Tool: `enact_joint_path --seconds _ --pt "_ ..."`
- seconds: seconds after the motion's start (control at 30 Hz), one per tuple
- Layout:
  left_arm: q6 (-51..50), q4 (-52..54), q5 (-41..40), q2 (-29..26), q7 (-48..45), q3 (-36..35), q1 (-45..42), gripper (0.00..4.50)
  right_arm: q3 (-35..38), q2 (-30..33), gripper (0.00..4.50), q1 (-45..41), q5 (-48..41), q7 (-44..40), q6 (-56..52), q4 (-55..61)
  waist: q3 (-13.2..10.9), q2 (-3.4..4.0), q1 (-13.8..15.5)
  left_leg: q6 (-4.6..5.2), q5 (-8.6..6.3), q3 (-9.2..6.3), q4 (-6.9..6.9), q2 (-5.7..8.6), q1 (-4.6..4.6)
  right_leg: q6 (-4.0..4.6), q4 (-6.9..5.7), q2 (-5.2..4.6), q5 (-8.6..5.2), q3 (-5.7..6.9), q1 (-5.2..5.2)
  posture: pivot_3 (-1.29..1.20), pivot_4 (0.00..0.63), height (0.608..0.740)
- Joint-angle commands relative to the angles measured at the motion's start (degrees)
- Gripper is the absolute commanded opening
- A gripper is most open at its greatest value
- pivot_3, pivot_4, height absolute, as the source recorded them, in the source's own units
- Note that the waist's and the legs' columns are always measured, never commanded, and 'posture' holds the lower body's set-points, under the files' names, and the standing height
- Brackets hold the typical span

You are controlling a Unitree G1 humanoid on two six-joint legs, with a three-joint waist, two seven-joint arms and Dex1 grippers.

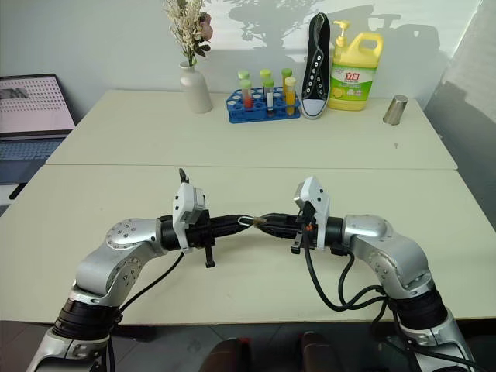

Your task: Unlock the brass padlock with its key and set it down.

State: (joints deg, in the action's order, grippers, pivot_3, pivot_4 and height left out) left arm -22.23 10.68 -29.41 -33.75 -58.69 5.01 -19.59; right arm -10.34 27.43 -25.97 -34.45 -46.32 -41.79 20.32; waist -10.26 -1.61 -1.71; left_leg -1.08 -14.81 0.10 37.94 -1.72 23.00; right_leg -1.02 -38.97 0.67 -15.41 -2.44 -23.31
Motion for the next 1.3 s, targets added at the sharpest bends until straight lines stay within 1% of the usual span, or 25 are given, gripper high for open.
enact_joint_path --seconds 0.03,0.33,0.53,0.9,1.1,1.23,1.3 --pt "-1.44 3.56 -2.34 -1.14 -1.64 -1.35 0.57 0.00 0.36 0.29 0.12 -0.44 -0.08 -0.86 0.63 1.46 0.00 0.00 -0.01 0.00 0.00 0.01 0.00 0.00 0.00 0.00 0.00 0.00 0.00 -0.01 0.00 0.00 0.150 0.740" --pt "-5.99 7.19 -5.49 -2.82 -2.85 -2.49 1.39 0.00 0.20 0.30 0.12 -0.30 0.56 -1.14 0.89 1.11 0.00 0.00 -0.02 0.00 0.00 0.00 0.00 0.00 0.00 -0.01 0.00 0.00 -0.01 0.00 0.00 0.00 0.150 0.740" --pt "-7.11 7.20 -6.41 -2.61 -1.84 -3.06 0.67 0.00 0.09 0.06 0.12 -0.35 0.92 -1.44 1.06 0.92 0.00 0.00 -0.02 0.00 0.00 0.00 0.00 0.00 0.00 -0.01 0.00 0.00 -0.01 0.00 0.00 0.00 0.150 0.740" --pt "-13.56 6.71 -12.20 -1.25 1.41 -5.99 -3.04 0.00 -0.16 0.11 0.12 0.09 1.64 -2.00 1.11 1.13 0.00 0.00 -0.01 0.00 0.00 0.01 0.01 0.01 0.00 -0.01 0.01 0.00 -0.01 -0.01 0.00 0.00 0.150 0.740" --pt "-12.60 6.74 -10.70 -1.61 0.65 -5.26 -2.86 0.00 -0.19 0.03 0.12 0.00 1.78 -2.12 1.22 0.90 0.00 0.00 0.00 0.00 0.00 0.00 0.00 0.00 0.00 -0.01 0.01 0.00 -0.01 0.00 0.00 0.00 0.150 0.740" --pt "-7.79 6.40 -5.54 -3.58 0.41 -5.45 -2.28 0.00 0.16 0.23 0.12 0.18 1.59 -1.77 0.60 1.00 0.00 0.00 0.01 0.00 0.00 0.00 0.00 0.01 0.00 -0.01 0.01 0.00 -0.01 0.00 0.00 0.00 0.150 0.740" --pt "-1.85 5.06 -1.47 -5.34 -1.34 -5.86 -1.97 0.00 0.40 0.64 0.12 0.44 1.52 -1.60 -0.01 0.89 -0.01 0.00 0.02 -0.01 0.00 0.00 0.00 0.00 -0.01 -0.01 0.01 0.00 -0.01 0.00 0.00 0.00 0.150 0.740"
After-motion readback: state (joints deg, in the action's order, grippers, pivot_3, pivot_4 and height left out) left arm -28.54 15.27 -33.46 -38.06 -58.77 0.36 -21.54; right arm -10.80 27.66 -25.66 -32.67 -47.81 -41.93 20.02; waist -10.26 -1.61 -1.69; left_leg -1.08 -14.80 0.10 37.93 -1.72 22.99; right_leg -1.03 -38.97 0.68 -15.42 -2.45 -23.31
